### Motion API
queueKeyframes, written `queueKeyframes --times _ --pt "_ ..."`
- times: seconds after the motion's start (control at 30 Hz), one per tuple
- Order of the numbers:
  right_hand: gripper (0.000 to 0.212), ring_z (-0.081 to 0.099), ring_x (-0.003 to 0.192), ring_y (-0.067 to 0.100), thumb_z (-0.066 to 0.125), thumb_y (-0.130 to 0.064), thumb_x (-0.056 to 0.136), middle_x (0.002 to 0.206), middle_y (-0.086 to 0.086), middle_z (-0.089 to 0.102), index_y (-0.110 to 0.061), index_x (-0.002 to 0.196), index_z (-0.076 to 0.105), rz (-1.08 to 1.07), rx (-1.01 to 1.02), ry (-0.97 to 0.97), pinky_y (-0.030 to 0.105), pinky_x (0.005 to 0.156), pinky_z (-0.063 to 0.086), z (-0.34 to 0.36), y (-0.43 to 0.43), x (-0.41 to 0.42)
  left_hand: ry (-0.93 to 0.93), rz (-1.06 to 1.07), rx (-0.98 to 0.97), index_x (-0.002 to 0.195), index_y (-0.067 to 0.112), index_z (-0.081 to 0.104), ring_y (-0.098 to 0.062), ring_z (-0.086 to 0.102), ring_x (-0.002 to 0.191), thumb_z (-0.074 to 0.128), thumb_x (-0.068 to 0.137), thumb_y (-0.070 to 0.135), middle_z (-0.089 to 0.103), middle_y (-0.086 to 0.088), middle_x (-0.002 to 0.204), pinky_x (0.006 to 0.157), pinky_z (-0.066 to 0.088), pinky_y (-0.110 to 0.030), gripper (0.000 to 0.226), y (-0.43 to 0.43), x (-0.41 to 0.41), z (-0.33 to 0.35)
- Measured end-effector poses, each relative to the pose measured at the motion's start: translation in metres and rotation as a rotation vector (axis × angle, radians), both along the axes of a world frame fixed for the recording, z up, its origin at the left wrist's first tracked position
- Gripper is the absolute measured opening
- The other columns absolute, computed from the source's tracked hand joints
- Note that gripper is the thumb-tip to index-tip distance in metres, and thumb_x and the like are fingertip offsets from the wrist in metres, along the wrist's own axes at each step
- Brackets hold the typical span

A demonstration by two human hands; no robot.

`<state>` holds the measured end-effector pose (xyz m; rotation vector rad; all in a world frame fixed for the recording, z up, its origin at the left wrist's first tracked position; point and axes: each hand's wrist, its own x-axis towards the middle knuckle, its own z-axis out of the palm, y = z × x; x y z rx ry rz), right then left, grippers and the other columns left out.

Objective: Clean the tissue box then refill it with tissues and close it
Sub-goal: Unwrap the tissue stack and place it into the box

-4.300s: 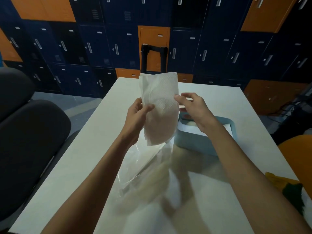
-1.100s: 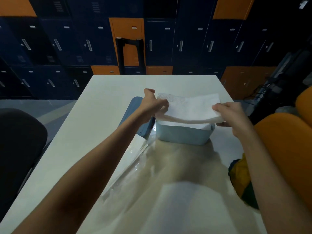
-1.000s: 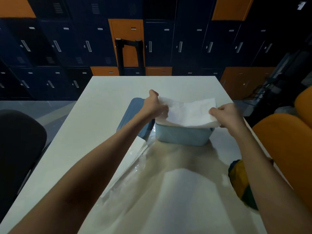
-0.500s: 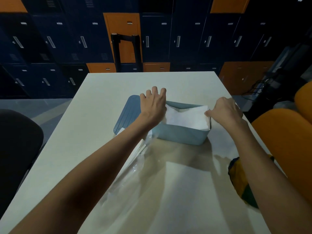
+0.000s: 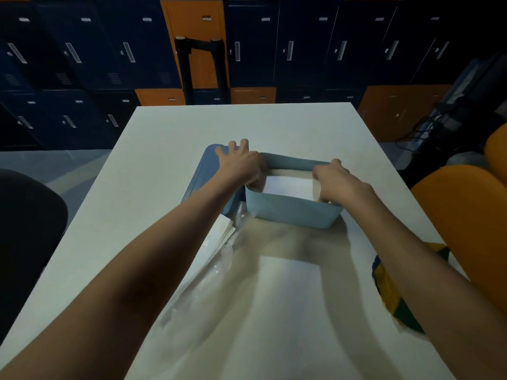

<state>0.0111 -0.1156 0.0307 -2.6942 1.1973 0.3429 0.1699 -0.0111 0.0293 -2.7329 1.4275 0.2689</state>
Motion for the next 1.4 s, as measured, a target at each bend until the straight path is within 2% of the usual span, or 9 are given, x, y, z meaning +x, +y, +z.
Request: queueKeyframes --times 0.23,0.37,0.47,0.57,0.73,1.03,1.2,1.3,1.4 --pt "0.043 0.047 0.109 0.034 0.048 0.001 0.091 0.129 0.021 0.031 -0.008 0.132 0.039 0.007 -0.016 0.011 0.037 0.080 0.043 -0.010 -0.002 0.006 0.066 0.052 0.014 0.131 0.040 0.050 -0.042 0.015 0.139 0.069 0.085 0.026 0.028 -0.012 0.146 0.106 0.010 -0.071 0.052 0.001 0.007 -0.012" --pt "0.050 0.052 0.093 0.029 0.060 0.002 0.085 0.128 0.018 0.036 -0.008 0.132 0.044 -0.018 0.032 -0.004 0.040 0.087 0.051 -0.003 -0.004 0.004 0.078 0.011 0.010 0.127 0.039 0.055 -0.039 0.022 0.135 0.072 0.081 0.027 0.033 -0.009 0.139 0.104 0.019 -0.068 0.051 0.000 0.009 -0.006" --pt "0.049 0.054 0.081 0.024 0.066 0.004 0.082 0.120 0.016 0.047 -0.006 0.127 0.050 -0.016 0.028 -0.065 0.036 0.077 0.056 0.004 -0.006 0.000 0.100 -0.038 -0.033 0.122 0.043 0.058 -0.035 0.030 0.128 0.075 0.079 0.032 0.036 -0.007 0.133 0.101 0.031 -0.059 0.047 0.000 0.014 0.008" --pt "0.044 0.054 0.077 0.024 0.063 0.005 0.083 0.118 0.018 0.049 -0.003 0.125 0.052 0.002 0.026 -0.050 0.033 0.070 0.054 0.006 -0.004 -0.002 0.007 -0.012 0.127 0.130 0.039 0.054 -0.034 0.026 0.131 0.077 0.074 0.031 0.031 -0.008 0.139 0.104 0.028 -0.061 0.060 0.001 0.011 0.017" --pt "0.031 0.051 0.112 0.042 0.045 -0.008 0.096 0.129 0.025 0.045 -0.001 0.126 0.049 -0.015 -0.013 -0.039 0.037 0.074 0.036 0.003 0.001 -0.002 -0.121 0.025 0.247 0.136 0.027 0.048 -0.034 0.022 0.135 0.070 0.079 0.020 0.027 -0.011 0.144 0.100 0.024 -0.068 0.061 -0.005 -0.004 0.012" --pt "0.035 0.048 0.116 0.043 0.041 -0.008 0.097 0.130 0.024 0.042 -0.003 0.133 0.042 0.003 -0.045 -0.019 0.039 0.077 0.035 0.001 0.003 0.001 -0.006 0.094 0.234 0.140 0.023 0.044 -0.037 0.017 0.140 0.065 0.086 0.024 0.021 -0.009 0.152 0.100 0.022 -0.070 0.057 -0.002 -0.004 0.005" --pt "0.040 0.059 0.082 0.029 0.068 -0.005 0.085 0.119 0.018 0.049 -0.003 0.122 0.053 -0.023 0.071 -0.045 0.038 0.080 0.055 0.021 0.001 0.004 0.102 -0.032 0.025 0.129 0.034 0.057 -0.036 0.029 0.132 0.074 0.081 0.037 0.038 -0.007 0.139 0.102 0.028 -0.067 0.051 0.012 0.004 0.013" --pt "0.031 0.058 0.085 0.025 0.067 -0.013 0.088 0.116 0.014 0.056 -0.006 0.117 0.061 0.045 0.035 -0.302 0.034 0.077 0.051 0.040 0.013 0.016 0.218 0.010 -0.270 0.127 0.032 0.058 -0.029 0.043 0.126 0.070 0.080 0.050 0.048 -0.004 0.138 0.101 0.039 -0.057 0.051 0.032 0.013 0.028" --pt "0.024 0.057 0.085 0.018 0.064 -0.018 0.090 0.107 0.006 0.058 -0.012 0.113 0.064 0.161 0.139 -0.540 0.024 0.070 0.046 0.055 0.051 0.033 0.311 0.108 -0.454 0.125 0.024 0.059 -0.021 0.051 0.120 0.068 0.085 0.042 0.055 -0.003 0.134 0.099 0.044 -0.045 0.045 0.064 0.017 0.035"
